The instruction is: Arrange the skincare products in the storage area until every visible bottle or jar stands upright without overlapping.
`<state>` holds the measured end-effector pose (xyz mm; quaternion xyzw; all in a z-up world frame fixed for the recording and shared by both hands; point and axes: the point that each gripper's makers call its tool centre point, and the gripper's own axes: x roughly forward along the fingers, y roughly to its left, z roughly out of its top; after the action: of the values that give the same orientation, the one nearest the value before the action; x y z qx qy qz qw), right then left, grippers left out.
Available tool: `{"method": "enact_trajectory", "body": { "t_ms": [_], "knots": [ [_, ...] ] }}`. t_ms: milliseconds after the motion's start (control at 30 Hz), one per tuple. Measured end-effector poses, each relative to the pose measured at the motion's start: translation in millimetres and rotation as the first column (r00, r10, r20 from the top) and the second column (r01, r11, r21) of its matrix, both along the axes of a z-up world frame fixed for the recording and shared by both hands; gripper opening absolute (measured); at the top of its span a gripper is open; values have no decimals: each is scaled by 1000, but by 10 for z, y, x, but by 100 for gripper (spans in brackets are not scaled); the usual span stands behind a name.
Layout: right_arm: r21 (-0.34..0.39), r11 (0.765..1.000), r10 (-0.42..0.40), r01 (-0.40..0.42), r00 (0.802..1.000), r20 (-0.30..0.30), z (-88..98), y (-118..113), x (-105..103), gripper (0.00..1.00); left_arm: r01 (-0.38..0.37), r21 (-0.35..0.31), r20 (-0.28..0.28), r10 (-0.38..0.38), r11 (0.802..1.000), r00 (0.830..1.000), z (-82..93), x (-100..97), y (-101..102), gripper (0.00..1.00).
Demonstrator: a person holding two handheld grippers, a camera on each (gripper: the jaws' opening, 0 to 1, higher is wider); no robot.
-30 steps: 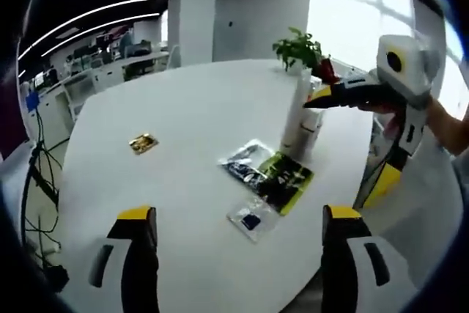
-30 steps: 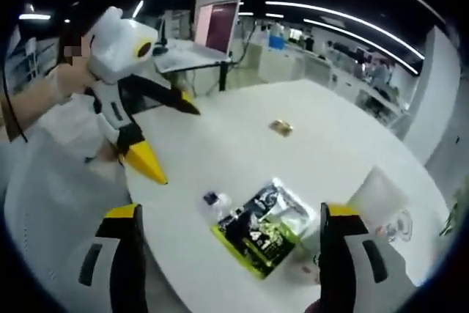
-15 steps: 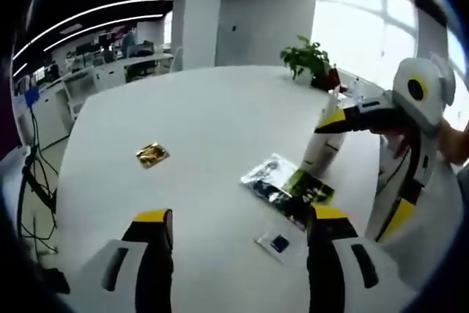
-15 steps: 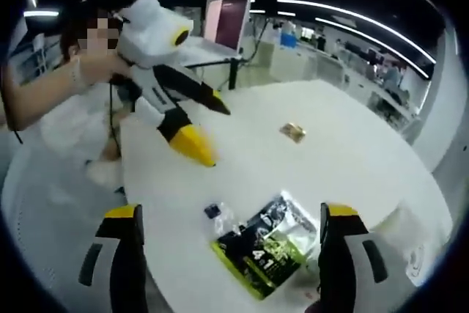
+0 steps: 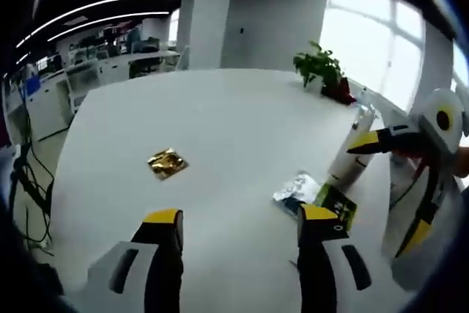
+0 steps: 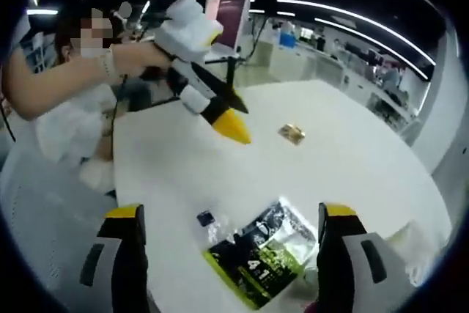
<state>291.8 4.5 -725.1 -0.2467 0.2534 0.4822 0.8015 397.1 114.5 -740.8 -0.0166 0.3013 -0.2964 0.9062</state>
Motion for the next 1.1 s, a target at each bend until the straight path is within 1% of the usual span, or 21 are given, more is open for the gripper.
{"method": "enact_trajectory", "body": {
  "t_ms": [133, 233, 300, 433, 467, 533, 600, 667, 700, 833, 933, 967, 1067, 1100],
  "knots": [
    [-22, 1000, 17, -17, 1000, 0, -54, 37, -9, 97, -19, 4, 0, 19, 1000, 1000, -75, 147, 79, 55],
    [-29, 999, 22, -22, 1000, -5, -81, 52, -1, 97, -37, -12, -9, 37, 999, 999, -135, 271, 135, 54],
    [-30, 999, 17, -17, 1000, -1, -79, 43, 16, 97, -47, -23, -22, 47, 999, 999, -184, 339, 163, 52],
    [-27, 1000, 0, 0, 1000, 1, -52, 10, 35, 96, -74, -22, -23, 74, 997, 997, -269, 507, 226, 50],
    [-27, 1000, -1, 1, 1000, 1, -52, 7, 34, 96, -98, -17, -25, 98, 995, 995, -298, 570, 264, 50],
    [-30, 1000, -3, 2, 1000, -2, -60, -2, 21, 96, -101, -15, -30, 101, 995, 994, -329, 601, 268, 50],
    [-38, 999, -5, 4, 1000, -5, -75, -17, 1, 96, -113, -13, -22, 113, 993, 993, -342, 652, 286, 46],
    [-43, 999, -7, 7, 1000, -11, -170, 100, 106, 96, -127, -11, -15, 126, 992, 992, -351, 715, 317, 42],
    [-45, 999, -9, 8, 1000, -12, -181, 107, 116, 96, -133, -13, -15, 132, 991, 991, -355, 746, 331, 41],
    [-48, 999, -19, 19, 1000, -15, -173, 86, 136, 95, -155, -16, -13, 155, 988, 988, -401, 875, 385, 39],
    [-48, 998, -27, 26, 1000, -13, -165, 86, 145, 95, -165, -18, -11, 165, 986, 986, -429, 975, 419, 34],
    [-48, 999, -27, 27, 1000, -13, -165, 90, 143, 95, -169, -15, -11, 168, 986, 986, -453, 1039, 447, 33],
    [-50, 998, -25, 24, 1000, -17, -179, 89, 112, 95, -174, -7, -1, 174, 985, 985, -483, 1126, 480, 33],
    [-52, 998, -24, 23, 1000, -19, -187, 88, 103, 95, -173, -14, 4, 173, 985, 985, -486, 1169, 487, 32]
  ]
}}
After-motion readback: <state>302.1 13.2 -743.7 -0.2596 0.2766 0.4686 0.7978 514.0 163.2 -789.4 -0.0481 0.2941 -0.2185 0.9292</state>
